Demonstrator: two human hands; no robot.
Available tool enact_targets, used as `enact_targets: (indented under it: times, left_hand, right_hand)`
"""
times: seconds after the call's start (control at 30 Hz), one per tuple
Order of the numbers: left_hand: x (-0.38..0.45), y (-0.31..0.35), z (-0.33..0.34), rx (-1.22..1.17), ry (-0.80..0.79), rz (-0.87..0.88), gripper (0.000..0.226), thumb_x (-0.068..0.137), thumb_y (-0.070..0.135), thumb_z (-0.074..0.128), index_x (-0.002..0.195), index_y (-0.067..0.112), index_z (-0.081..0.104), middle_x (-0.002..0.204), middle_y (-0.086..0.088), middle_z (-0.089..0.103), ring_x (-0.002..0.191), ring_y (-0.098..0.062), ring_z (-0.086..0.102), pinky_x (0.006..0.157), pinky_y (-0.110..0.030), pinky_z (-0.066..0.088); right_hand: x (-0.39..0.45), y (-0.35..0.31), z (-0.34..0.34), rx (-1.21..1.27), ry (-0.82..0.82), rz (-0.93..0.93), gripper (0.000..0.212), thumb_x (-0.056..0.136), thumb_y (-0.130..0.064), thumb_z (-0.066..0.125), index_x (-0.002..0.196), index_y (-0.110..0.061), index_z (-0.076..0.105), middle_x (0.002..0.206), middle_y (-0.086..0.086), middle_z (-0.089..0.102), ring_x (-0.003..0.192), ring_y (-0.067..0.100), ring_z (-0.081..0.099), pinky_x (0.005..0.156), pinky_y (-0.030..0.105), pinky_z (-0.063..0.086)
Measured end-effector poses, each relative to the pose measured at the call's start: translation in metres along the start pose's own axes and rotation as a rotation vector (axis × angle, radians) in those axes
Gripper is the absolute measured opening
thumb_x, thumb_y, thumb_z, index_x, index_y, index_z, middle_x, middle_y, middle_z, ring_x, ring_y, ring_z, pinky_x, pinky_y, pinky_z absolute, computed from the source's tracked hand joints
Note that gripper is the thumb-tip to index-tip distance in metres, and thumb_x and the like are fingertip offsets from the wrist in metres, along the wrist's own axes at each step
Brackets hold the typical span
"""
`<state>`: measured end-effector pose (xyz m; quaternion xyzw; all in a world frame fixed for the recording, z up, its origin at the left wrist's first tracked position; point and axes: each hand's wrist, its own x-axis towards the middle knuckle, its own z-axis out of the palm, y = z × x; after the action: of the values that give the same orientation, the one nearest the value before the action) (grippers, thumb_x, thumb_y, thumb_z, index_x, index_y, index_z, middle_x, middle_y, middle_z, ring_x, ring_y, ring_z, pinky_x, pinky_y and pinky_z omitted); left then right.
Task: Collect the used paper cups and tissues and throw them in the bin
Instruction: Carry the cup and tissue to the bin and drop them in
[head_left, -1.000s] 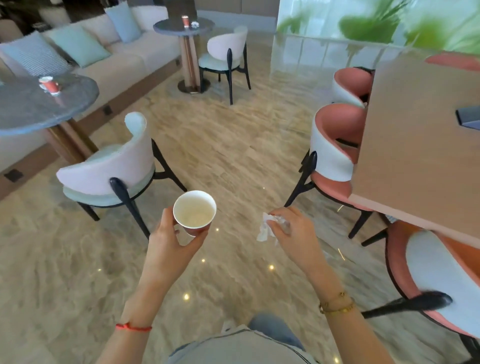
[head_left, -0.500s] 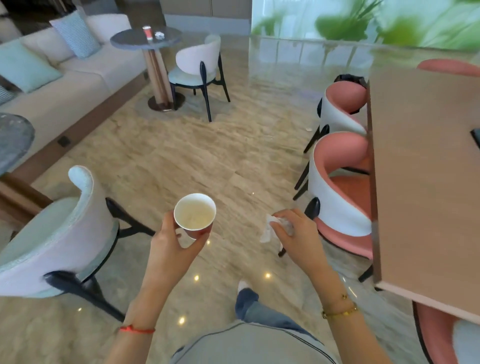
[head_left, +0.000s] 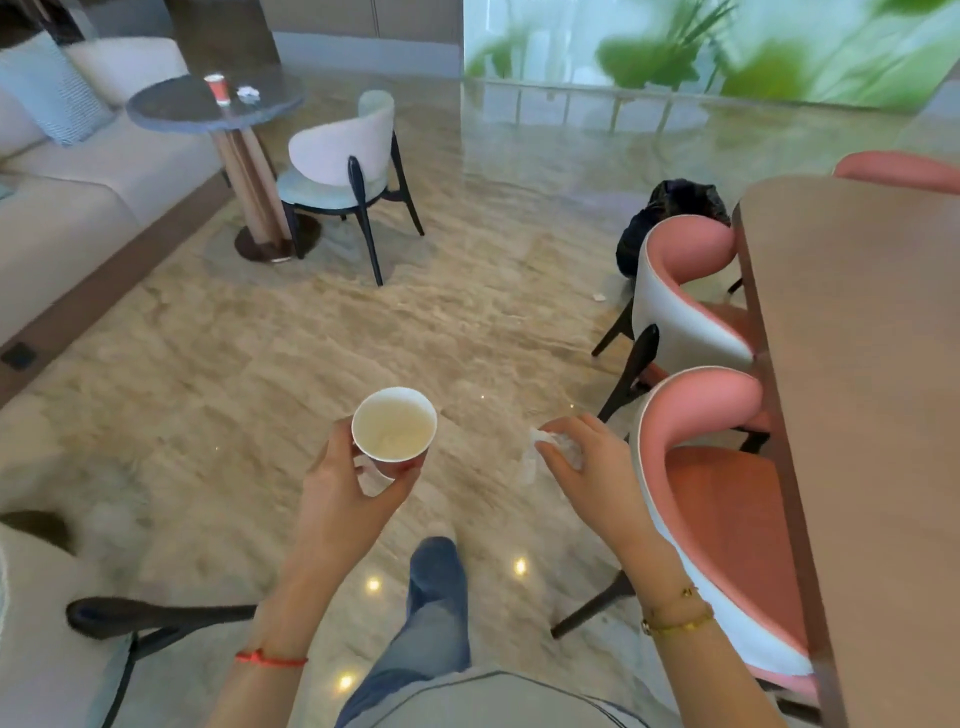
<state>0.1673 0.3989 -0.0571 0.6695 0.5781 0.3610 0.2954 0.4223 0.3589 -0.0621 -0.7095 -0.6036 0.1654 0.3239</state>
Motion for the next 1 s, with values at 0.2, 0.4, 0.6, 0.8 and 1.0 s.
enact_targets:
  times: [0.2, 0.4, 0.6, 0.8, 1.0]
  left_hand:
    - [0.167, 0.003, 0.047, -0.057, -0.051, 0.057, 0.058, 0.07, 0.038, 0.081, 0.114, 0.032, 0.044, 0.093, 0.026, 0.056, 0.092, 0.005, 0.058, 0.071, -0.008, 0.043]
    - [0.34, 0.029, 0.098, -0.082, -0.159, 0.17, 0.057, 0.07, 0.038, 0.081, 0.115, 0.035, 0.046, 0.098, 0.026, 0.058, 0.098, 0.014, 0.053, 0.07, -0.005, 0.043]
    - [0.475, 0.055, 0.164, -0.09, -0.287, 0.233, 0.058, 0.071, 0.038, 0.081, 0.117, 0.034, 0.045, 0.109, 0.02, 0.057, 0.101, 0.001, 0.057, 0.074, -0.012, 0.044]
    - [0.598, 0.072, 0.255, -0.107, -0.358, 0.257, 0.058, 0.07, 0.035, 0.081, 0.114, 0.036, 0.044, 0.107, 0.026, 0.053, 0.101, 0.007, 0.054, 0.071, -0.01, 0.044]
    - [0.731, 0.123, 0.353, -0.138, -0.367, 0.279, 0.059, 0.07, 0.041, 0.08, 0.114, 0.04, 0.041, 0.108, 0.033, 0.05, 0.1, 0.014, 0.052, 0.071, -0.009, 0.043]
  right_hand:
    - [0.145, 0.034, 0.013, 0.002, 0.034, 0.065, 0.021, 0.09, -0.028, 0.063, 0.108, -0.017, 0.068, 0.101, -0.006, 0.062, 0.088, 0.005, 0.057, 0.074, 0.011, 0.04]
    - [0.292, 0.06, 0.004, 0.004, 0.14, 0.145, 0.021, 0.09, -0.028, 0.064, 0.108, -0.018, 0.067, 0.104, -0.006, 0.062, 0.095, 0.009, 0.059, 0.085, 0.025, 0.049]
    - [0.405, 0.105, -0.013, -0.001, 0.232, 0.228, 0.016, 0.089, -0.023, 0.065, 0.103, -0.015, 0.068, 0.101, -0.005, 0.062, 0.092, 0.009, 0.059, 0.081, 0.023, 0.048]
    - [0.528, 0.174, -0.024, -0.008, 0.242, 0.294, 0.015, 0.09, -0.026, 0.064, 0.102, -0.017, 0.067, 0.097, -0.008, 0.059, 0.086, 0.006, 0.057, 0.07, 0.007, 0.036]
    - [0.669, 0.244, -0.071, -0.016, 0.302, 0.279, 0.013, 0.089, -0.019, 0.066, 0.101, -0.014, 0.068, 0.098, -0.002, 0.062, 0.092, 0.014, 0.058, 0.076, 0.024, 0.042]
